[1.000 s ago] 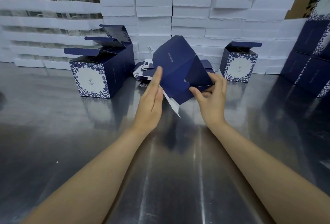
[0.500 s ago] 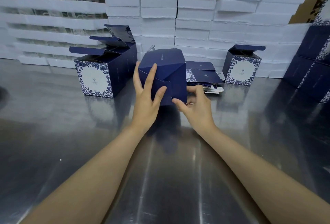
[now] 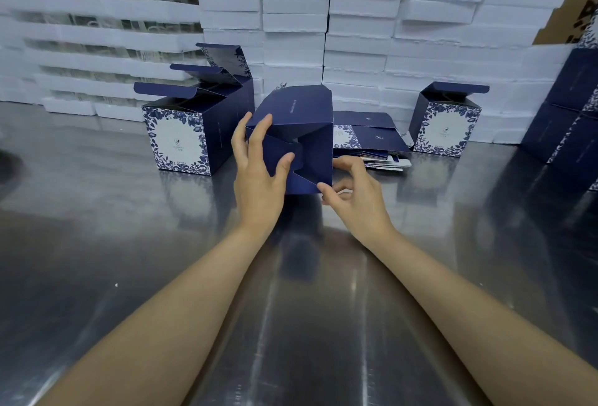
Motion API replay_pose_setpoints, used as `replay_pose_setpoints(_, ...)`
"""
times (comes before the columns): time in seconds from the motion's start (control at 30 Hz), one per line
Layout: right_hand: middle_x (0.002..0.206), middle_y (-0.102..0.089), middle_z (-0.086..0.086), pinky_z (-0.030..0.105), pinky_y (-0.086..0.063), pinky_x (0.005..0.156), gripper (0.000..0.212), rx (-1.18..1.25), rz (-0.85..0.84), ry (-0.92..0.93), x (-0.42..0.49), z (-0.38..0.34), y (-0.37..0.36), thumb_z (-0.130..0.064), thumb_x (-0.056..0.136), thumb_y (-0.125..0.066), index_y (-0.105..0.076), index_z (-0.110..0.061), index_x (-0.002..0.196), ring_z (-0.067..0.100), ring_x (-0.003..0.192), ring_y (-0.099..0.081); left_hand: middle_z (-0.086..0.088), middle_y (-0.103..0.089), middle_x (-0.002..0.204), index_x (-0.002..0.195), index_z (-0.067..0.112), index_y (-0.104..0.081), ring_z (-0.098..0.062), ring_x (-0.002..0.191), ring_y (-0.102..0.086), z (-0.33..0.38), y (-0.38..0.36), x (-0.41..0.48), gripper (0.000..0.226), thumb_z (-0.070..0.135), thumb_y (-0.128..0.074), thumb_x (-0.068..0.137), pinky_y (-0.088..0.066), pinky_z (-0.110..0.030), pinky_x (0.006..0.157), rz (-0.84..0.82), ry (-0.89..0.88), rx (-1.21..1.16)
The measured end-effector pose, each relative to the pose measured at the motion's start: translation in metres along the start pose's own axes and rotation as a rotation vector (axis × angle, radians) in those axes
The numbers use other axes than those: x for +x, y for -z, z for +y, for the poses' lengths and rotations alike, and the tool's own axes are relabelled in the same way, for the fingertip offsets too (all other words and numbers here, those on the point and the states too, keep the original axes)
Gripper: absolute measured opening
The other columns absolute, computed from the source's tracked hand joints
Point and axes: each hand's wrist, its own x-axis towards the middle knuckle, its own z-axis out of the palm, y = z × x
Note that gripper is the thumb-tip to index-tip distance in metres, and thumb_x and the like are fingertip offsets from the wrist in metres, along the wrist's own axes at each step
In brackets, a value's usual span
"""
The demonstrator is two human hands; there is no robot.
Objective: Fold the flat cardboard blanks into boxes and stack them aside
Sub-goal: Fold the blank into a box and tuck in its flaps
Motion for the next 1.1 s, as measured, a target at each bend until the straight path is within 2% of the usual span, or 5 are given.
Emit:
replay_pose_setpoints(0.33,0.126,-0.056,0.000,0.017,-0.054,0.066,0.037,0.000,-0.037,0.034,-0.0010,0.0017,0.0007,-0.009,0.093,-0.061,-0.048,-0.011,0.127,0.019,0.075,-0.066,0.006,-0.029,0.151,0.136,0.034,-0.037,0.018,0.122,-0.033,0.0015,0.0016,-0.0014,0.056,0.021,-0.065,0.090,-0.042,-0.020,0.072,0.084,0.028,0.049)
replay_pose_setpoints(0.53,0.129,-0.056,0.001,0.033,-0.058,0.072,0.039,-0.044,-0.055,0.068,-0.0008,0.0033,0.0007,-0.012,0.095,-0.058,-0.046,-0.011,0.131,0.015,0.076,-0.066,0.003,-0.028,0.152,0.140,0.030,-0.034,0.028,0.122,-0.023,-0.0016,0.0011,-0.0018,0.059,0.023,-0.066,0.090,-0.043,-0.022,0.073,0.117,0.029,0.056)
replay_pose_setpoints(0.7,0.122,-0.056,-0.011,0.029,-0.051,0.079,0.037,-0.073,0.003,0.039,-0.0002,0.0037,0.0030,-0.028,0.096,-0.052,-0.046,-0.018,0.131,0.008,0.092,-0.061,0.007,-0.014,0.156,0.153,0.017,-0.007,0.021,0.134,-0.012,-0.0033,-0.0035,-0.0030,0.071,0.036,-0.048,0.099,-0.020,0.001,0.100,0.026,0.109,-0.138)
replay_pose_setpoints(0.9,0.145,-0.041,-0.005,0.025,-0.031,0.111,0.055,-0.067,0.006,-0.011,0.0014,-0.0002,0.0070,-0.036,0.098,-0.036,-0.033,-0.012,0.147,0.011,0.132,-0.041,0.007,-0.031,0.154,0.154,0.027,-0.009,-0.001,0.139,-0.032,-0.0024,-0.0068,-0.0085,0.062,0.048,-0.024,0.097,-0.026,-0.032,0.117,-0.132,0.352,-0.338)
replay_pose_setpoints(1.1,0.126,-0.044,-0.002,0.021,-0.039,0.099,0.049,-0.086,0.035,-0.034,0.0055,0.0033,0.0095,-0.025,0.101,-0.042,-0.035,-0.021,0.149,-0.002,0.107,-0.047,0.004,-0.025,0.158,0.152,0.030,-0.006,-0.004,0.142,-0.026,-0.0003,-0.0041,-0.0067,0.055,0.037,-0.025,0.102,-0.023,-0.037,0.119,-0.149,0.222,-0.321)
